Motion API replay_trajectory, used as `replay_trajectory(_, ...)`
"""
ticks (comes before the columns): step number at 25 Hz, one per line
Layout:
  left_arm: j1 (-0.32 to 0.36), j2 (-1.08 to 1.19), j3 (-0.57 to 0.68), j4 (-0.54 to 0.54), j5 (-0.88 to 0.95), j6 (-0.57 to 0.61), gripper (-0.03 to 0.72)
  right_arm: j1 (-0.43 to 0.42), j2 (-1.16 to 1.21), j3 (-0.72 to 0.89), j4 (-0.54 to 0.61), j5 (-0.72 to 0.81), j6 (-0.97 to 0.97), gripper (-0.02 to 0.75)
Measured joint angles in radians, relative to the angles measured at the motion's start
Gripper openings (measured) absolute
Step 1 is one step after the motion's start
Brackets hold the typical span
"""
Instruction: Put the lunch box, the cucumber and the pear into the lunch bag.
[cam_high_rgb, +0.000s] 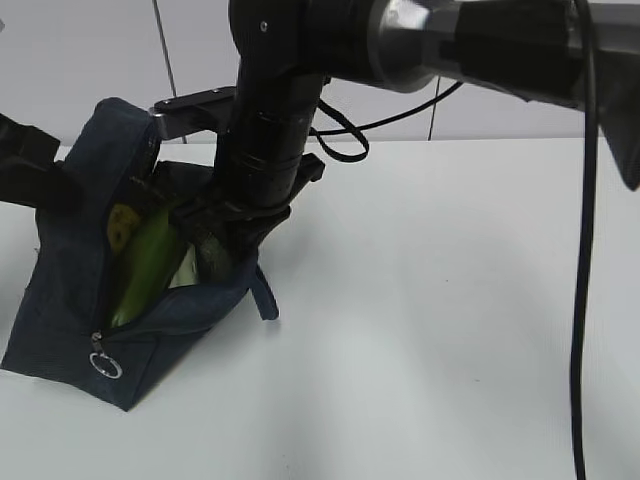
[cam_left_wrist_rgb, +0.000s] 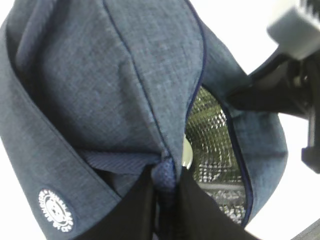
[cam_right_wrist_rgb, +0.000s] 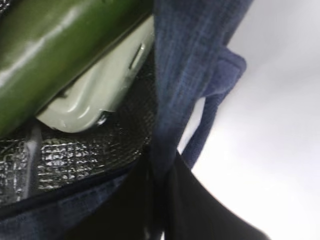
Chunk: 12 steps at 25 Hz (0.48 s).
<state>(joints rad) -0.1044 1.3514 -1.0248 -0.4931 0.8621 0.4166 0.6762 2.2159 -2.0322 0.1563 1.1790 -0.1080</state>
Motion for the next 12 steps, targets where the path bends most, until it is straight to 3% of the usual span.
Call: replay_trajectory(12,-0.112,0.039,-0.028,-0.038,-0.008,0.001,0.017,-0.047,-0.129,0.000,-0.131,0.083,0.026,0.003)
